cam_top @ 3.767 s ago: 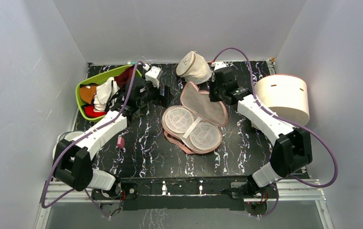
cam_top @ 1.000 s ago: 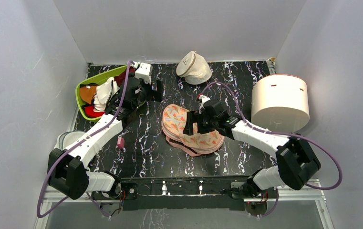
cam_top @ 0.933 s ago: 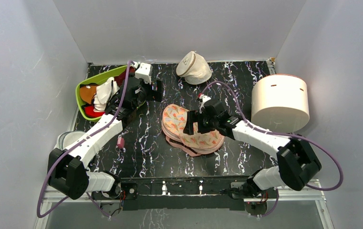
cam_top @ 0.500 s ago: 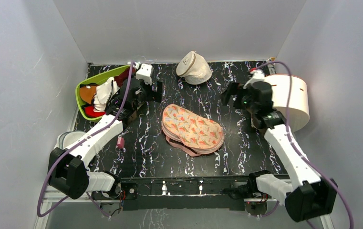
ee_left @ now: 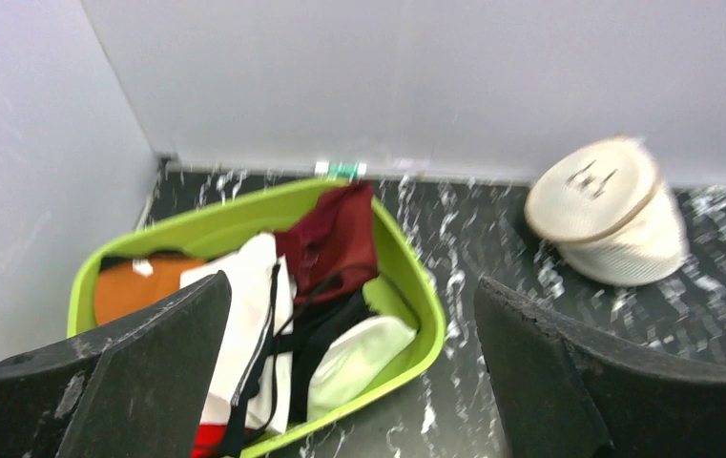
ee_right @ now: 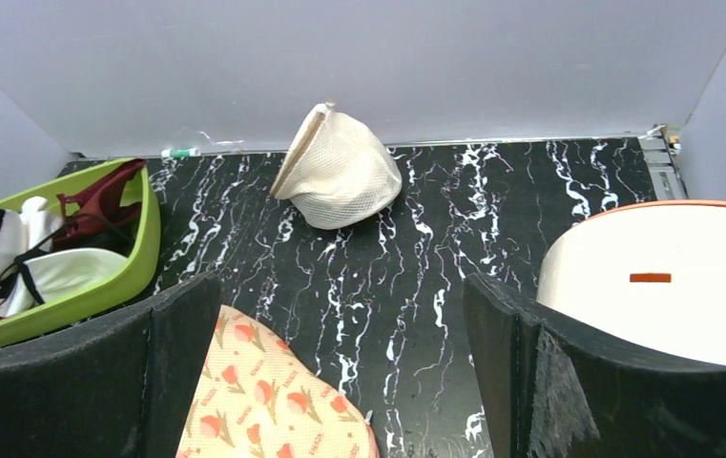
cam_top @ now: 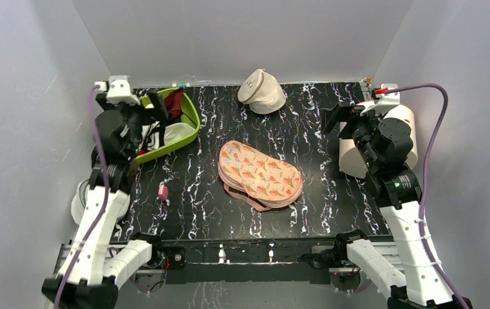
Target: Unzip the laundry bag and remove the bra
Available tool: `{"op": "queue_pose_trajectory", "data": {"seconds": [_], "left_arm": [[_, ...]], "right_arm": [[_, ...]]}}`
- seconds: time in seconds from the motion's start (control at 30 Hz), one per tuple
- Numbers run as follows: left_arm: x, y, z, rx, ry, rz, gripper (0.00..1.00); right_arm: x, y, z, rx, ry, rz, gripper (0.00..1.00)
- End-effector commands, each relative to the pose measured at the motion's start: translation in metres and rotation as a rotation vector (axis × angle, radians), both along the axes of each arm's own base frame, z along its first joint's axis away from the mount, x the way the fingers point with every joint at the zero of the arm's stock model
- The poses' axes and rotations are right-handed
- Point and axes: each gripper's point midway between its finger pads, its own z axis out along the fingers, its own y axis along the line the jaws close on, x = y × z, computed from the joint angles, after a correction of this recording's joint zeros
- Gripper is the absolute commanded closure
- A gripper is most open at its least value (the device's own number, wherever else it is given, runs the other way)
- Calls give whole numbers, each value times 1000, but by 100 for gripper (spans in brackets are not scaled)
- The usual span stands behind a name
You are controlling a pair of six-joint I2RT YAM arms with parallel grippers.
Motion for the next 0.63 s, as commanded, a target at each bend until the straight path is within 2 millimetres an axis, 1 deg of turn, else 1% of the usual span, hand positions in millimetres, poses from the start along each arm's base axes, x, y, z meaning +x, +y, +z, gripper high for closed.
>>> {"op": "queue_pose_trajectory", "data": {"seconds": [0.0,0.1,0.17,0.27,0.37,0.47,0.5,0.6], "left_arm": [[-47,-3,63,-4,-185,-60,2],[-75,-2,84,6,-287,-82,2],[-88,0,93,15,-339,-82,2],[-100,-1,99,16,-397,-99,2],[-104,-12,99,13,-406,-159,2],[-103,-20,96,13,-399,-202,2],[-103,-22,95,16,-396,-210,2],[-103,-22,94,28,-392,-209,2]], "right_arm": [[-5,-12,35,-13,-81,-69,2],[-8,-17,47,1,-107,-94,2],[-9,-15,49,1,-117,-87,2],[-9,-11,46,0,-114,-66,2],[-10,-12,46,0,-113,-70,2],[-14,-14,50,0,-128,-78,2],[-14,-13,49,-9,-136,-67,2],[-10,-17,39,-14,-98,-97,2]]}}
